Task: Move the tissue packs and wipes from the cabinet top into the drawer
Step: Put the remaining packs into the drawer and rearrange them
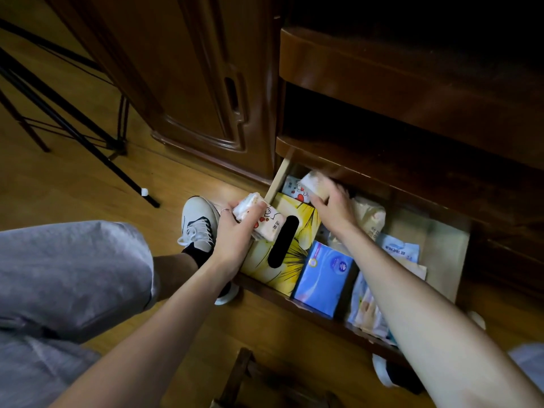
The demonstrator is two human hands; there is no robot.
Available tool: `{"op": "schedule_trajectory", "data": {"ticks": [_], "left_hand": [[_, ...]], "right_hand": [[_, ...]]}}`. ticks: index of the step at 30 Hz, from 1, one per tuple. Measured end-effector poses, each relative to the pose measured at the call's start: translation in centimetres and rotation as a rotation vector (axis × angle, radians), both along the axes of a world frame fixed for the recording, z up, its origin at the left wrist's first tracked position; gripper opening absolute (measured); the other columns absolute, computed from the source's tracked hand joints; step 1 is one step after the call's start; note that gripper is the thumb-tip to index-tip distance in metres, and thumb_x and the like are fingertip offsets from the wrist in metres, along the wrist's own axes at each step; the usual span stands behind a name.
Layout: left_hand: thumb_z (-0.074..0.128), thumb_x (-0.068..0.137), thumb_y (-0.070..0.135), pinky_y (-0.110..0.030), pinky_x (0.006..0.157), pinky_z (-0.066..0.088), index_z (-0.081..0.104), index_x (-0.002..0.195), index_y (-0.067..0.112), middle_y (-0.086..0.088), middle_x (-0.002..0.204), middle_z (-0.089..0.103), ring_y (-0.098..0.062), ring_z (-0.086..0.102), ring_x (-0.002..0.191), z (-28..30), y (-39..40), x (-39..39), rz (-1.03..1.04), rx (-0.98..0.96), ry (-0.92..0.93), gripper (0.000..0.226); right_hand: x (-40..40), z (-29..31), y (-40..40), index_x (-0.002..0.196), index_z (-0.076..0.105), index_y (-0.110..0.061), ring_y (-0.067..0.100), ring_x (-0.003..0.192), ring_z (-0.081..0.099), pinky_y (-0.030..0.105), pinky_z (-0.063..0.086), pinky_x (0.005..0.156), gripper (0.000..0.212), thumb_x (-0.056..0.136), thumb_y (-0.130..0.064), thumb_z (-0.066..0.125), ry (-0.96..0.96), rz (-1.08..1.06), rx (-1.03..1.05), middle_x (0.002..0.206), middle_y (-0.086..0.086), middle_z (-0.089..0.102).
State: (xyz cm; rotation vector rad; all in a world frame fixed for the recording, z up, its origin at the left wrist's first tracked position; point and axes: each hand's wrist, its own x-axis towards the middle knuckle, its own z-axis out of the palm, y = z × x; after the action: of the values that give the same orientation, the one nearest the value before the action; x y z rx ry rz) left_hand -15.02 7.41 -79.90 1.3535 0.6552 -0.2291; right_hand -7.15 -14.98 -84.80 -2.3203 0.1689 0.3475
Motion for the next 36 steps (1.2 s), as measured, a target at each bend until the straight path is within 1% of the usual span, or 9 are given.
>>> {"op": "schedule_trajectory", "data": {"ticks": [4, 7, 10, 16, 22, 28, 31, 33, 36], "left_hand": [[0.092, 0.051, 0.068, -0.058, 0.099, 0.054, 0.057, 0.112, 0.019, -0.01, 0.103, 0.077, -0.028, 0.075, 0.1, 0.5, -0.2, 0.1, 0.012, 0.01, 0.016, 0.085], [0.089, 0.056, 0.067, -0.057, 0.097, 0.055, 0.057, 0.112, 0.019, -0.009, 0.104, 0.076, -0.026, 0.075, 0.098, 0.8, -0.5, 0.1, 0.002, 0.043, 0.019, 0.081], [0.085, 0.065, 0.058, -0.055, 0.098, 0.056, 0.057, 0.112, 0.018, -0.008, 0.103, 0.077, -0.024, 0.076, 0.097, 0.8, -0.5, -0.1, -0.002, 0.043, 0.006, 0.068], [0.082, 0.066, 0.057, -0.052, 0.098, 0.056, 0.057, 0.11, 0.018, -0.009, 0.104, 0.077, -0.024, 0.076, 0.097, 0.9, -0.3, 0.2, 0.006, 0.029, 0.011, 0.064], [0.082, 0.067, 0.056, -0.057, 0.099, 0.054, 0.058, 0.109, 0.019, -0.008, 0.101, 0.078, -0.026, 0.076, 0.097, 1.0, -0.3, 0.3, 0.011, 0.027, 0.028, 0.061], [0.081, 0.065, 0.059, -0.056, 0.099, 0.054, 0.059, 0.108, 0.021, -0.009, 0.104, 0.077, -0.025, 0.075, 0.097, 1.3, -0.6, 0.4, 0.024, 0.056, 0.033, 0.061], [0.08, 0.065, 0.059, -0.055, 0.1, 0.054, 0.058, 0.109, 0.021, -0.009, 0.103, 0.078, -0.024, 0.076, 0.097, 1.4, -0.6, 0.3, 0.009, 0.047, 0.032, 0.063], [0.08, 0.064, 0.06, -0.053, 0.099, 0.055, 0.057, 0.11, 0.02, -0.009, 0.103, 0.078, -0.023, 0.076, 0.097, 1.5, -0.6, 0.2, 0.0, 0.047, 0.026, 0.064], [0.08, 0.064, 0.059, -0.056, 0.1, 0.054, 0.057, 0.111, 0.019, -0.012, 0.107, 0.076, -0.027, 0.075, 0.1, 1.7, -0.7, 0.2, 0.003, 0.042, 0.025, 0.066]], "right_hand": [[0.9, 0.4, 2.1, 0.147, 0.048, -0.033, 0.022, 0.139, 0.034, 0.03, 0.028, 0.104, 0.049, 0.1, -0.046, 0.05, 0.089, 0.145, 0.077, 0.152, 0.0, 0.041], [1.8, 0.4, 2.8, 0.143, 0.052, -0.025, 0.024, 0.137, 0.046, 0.037, 0.04, 0.11, 0.041, 0.102, -0.029, 0.048, 0.11, 0.03, 0.21, 0.146, 0.0, 0.053], [2.7, 0.1, 3.0, 0.156, 0.03, -0.022, 0.029, 0.144, 0.037, 0.043, 0.034, 0.114, 0.066, 0.098, -0.029, 0.06, 0.228, 0.057, 0.084, 0.157, 0.007, 0.041], [4.0, 0.0, 2.7, 0.132, 0.059, -0.023, 0.033, 0.117, 0.058, 0.034, 0.042, 0.084, 0.058, 0.087, -0.059, 0.059, 0.303, 0.188, -0.147, 0.128, 0.008, 0.065], [4.4, 0.9, 3.8, 0.116, 0.063, -0.011, 0.032, 0.109, 0.056, 0.04, 0.045, 0.083, 0.061, 0.076, -0.056, 0.054, 0.403, 0.132, -0.112, 0.125, 0.015, 0.061], [3.2, 0.6, 3.7, 0.144, 0.038, -0.013, 0.033, 0.13, 0.046, 0.036, 0.037, 0.092, 0.063, 0.091, -0.044, 0.053, 0.375, 0.046, -0.016, 0.143, 0.015, 0.049], [3.0, 0.6, 3.7, 0.153, 0.024, -0.002, 0.034, 0.136, 0.043, 0.034, 0.037, 0.102, 0.066, 0.102, -0.036, 0.049, 0.364, -0.118, 0.12, 0.153, 0.02, 0.04], [3.3, 0.8, 3.7, 0.151, 0.029, 0.001, 0.034, 0.137, 0.043, 0.036, 0.037, 0.106, 0.063, 0.105, -0.04, 0.043, 0.357, -0.247, 0.126, 0.154, 0.021, 0.04], [3.2, 0.7, 4.2, 0.151, 0.032, -0.001, 0.037, 0.136, 0.046, 0.041, 0.039, 0.105, 0.07, 0.101, -0.048, 0.047, 0.42, -0.214, 0.017, 0.152, 0.021, 0.044]]}}
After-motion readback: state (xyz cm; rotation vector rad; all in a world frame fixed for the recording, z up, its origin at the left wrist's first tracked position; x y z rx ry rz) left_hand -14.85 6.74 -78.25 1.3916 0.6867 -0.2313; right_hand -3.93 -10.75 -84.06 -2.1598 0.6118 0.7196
